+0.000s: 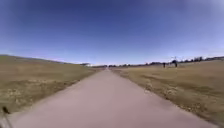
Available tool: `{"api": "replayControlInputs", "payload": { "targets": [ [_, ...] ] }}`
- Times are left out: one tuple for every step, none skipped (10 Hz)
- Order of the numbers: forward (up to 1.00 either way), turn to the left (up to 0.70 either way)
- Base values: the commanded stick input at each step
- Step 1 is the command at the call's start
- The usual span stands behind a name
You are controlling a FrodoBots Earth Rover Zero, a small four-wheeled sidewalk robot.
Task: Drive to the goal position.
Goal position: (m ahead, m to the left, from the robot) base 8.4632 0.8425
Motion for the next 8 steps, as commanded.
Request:
{"api": "replayControlInputs", "payload": {
  "targets": [
    [1.00, 0.00],
    [1.00, 0.00],
    [1.00, 0.00],
    [1.00, 0.00],
    [1.00, 0.00],
    [1.00, 0.00],
    [1.00, 0.00],
    [1.00, 0.00]
  ]
}}
